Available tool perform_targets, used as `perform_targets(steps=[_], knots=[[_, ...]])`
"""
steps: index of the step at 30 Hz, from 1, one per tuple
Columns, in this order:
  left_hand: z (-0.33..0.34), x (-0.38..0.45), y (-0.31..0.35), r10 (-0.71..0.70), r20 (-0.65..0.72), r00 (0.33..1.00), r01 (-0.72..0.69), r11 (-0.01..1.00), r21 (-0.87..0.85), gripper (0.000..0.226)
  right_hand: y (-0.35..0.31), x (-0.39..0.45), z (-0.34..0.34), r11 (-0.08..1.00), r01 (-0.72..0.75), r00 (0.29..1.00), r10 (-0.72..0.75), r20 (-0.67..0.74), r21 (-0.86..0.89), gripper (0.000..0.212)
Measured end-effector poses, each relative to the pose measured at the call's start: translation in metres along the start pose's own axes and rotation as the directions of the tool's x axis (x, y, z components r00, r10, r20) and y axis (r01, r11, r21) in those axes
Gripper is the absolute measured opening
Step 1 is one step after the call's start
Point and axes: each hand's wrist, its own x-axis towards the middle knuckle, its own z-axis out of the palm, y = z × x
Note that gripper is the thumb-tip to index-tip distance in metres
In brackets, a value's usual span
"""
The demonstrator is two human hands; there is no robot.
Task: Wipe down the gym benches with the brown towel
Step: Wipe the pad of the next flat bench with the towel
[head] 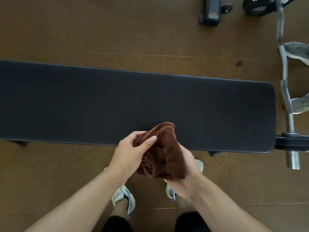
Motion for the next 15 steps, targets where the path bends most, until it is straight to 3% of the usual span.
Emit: perform_targets(steps=[7,11,13,15], knots=[[0.019,0.004,0.003,0.190,-0.024,0.982,-0.179,0.956,0.232,0.046,-0.015,-0.006,-0.015,0.982,-0.077,0.988,0.052,0.144,0.171,0.083],[0.034,0.006,0.002,0.289,0.073,0.955,-0.293,0.863,0.412,0.030,-0.027,-0.011,-0.028,0.990,-0.041,0.994,0.026,0.104,0.137,0.074],[0.045,0.008,0.003,0.401,0.086,0.912,-0.384,0.759,0.526,0.024,-0.032,-0.011,-0.036,0.996,-0.028,0.999,0.025,0.036,0.090,0.066],[0.061,0.009,0.006,0.510,0.058,0.858,-0.461,0.717,0.523,0.018,-0.038,-0.014,-0.045,1.000,-0.018,1.000,0.018,-0.013,0.000,0.060]])
